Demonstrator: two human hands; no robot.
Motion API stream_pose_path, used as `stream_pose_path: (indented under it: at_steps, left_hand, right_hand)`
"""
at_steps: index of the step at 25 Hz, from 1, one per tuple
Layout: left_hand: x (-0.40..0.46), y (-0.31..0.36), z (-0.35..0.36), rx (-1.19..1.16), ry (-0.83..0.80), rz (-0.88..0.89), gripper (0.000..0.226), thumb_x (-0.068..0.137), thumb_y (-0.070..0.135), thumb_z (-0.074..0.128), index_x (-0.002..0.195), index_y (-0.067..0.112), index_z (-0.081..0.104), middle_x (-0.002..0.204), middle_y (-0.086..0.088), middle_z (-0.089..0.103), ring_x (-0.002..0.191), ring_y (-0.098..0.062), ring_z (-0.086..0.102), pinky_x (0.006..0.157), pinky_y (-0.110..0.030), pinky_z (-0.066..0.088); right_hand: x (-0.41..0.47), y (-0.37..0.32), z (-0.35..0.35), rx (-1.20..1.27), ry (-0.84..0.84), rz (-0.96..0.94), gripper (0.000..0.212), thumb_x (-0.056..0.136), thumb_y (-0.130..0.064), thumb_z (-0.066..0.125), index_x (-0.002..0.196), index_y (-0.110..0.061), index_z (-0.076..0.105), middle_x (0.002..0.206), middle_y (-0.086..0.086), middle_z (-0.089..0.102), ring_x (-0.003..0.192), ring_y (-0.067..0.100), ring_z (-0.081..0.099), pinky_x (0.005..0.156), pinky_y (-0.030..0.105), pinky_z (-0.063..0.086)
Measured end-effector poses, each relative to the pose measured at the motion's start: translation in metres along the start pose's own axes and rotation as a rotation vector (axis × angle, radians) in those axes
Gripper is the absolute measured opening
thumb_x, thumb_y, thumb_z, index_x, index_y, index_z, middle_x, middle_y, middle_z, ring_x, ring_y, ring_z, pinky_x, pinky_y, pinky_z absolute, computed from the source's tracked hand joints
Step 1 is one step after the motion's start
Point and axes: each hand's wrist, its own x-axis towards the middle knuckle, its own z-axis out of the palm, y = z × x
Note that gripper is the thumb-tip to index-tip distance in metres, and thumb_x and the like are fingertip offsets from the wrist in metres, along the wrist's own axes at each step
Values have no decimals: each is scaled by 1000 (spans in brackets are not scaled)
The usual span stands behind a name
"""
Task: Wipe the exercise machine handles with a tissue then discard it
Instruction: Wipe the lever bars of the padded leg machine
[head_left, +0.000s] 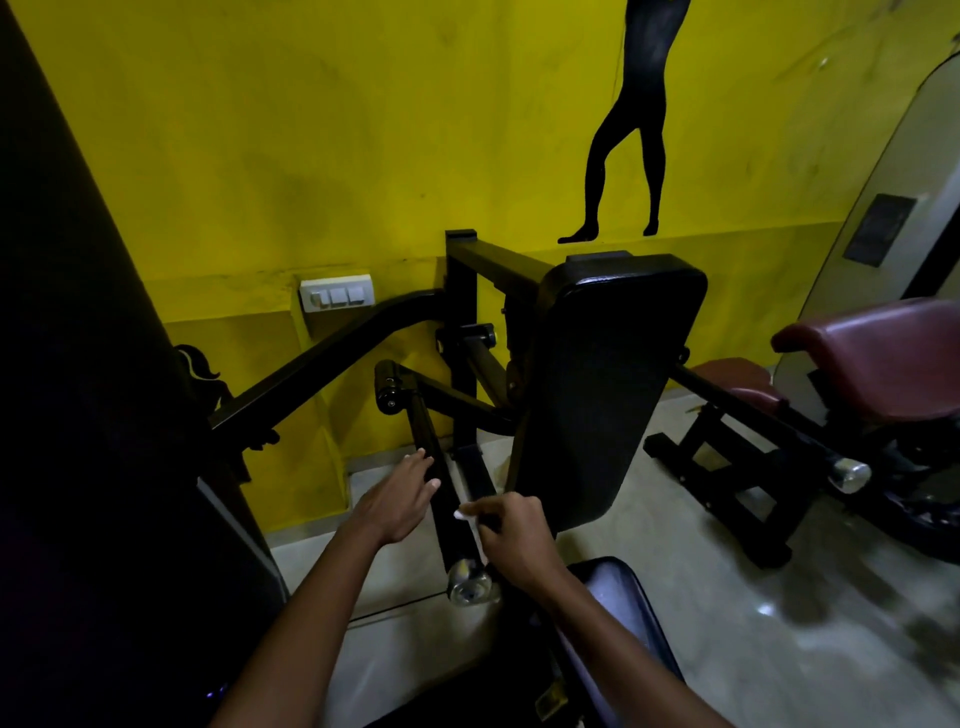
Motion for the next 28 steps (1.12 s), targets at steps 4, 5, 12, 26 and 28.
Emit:
stream_pose_path:
  at_steps: [4, 5, 12, 26, 28]
  left_hand:
    - [45, -26, -27, 82, 16, 21, 51, 103, 33, 33, 148, 10, 26, 159, -5, 12, 147, -20, 9, 117, -38, 18]
    - [60, -35, -35, 105, 11, 29, 51, 103, 32, 33, 148, 10, 27, 159, -6, 13, 147, -21, 10, 118, -40, 17]
    - [175, -97, -64, 202, -59, 110, 51, 103, 33, 32, 148, 11, 27, 159, -7, 14, 147, -22, 7, 119, -43, 12]
    - [283, -150, -53, 277, -249, 379, 46, 103, 38, 25, 145, 25, 36, 157, 4, 24, 145, -16, 18, 117, -51, -6]
    - [282, -150, -52, 288, -257, 393, 46, 102, 42, 25, 144, 27, 38, 157, 5, 24, 145, -16, 19, 116, -54, -6]
  right_hand:
    - [36, 5, 4, -25, -26, -35, 34, 87, 3, 54, 114, -13, 67, 117, 2, 67, 105, 4, 62, 89, 13, 48]
    - [47, 8, 7, -39, -36, -31, 35, 87, 4, 53, 114, -13, 67, 118, 2, 67, 105, 4, 62, 89, 13, 48]
    - [152, 22, 55, -141, -98, -69, 43, 79, 8, 64, 116, -14, 66, 122, 4, 64, 114, 7, 58, 97, 21, 48]
    - [292, 21, 120, -1006, -421, -568, 14, 56, -17, 76, 48, -14, 64, 57, 1, 63, 55, 18, 64, 36, 23, 40]
    - [288, 26, 126, -1099, -476, -562, 15, 56, -18, 81, 53, -13, 68, 63, 5, 67, 61, 19, 67, 37, 20, 40]
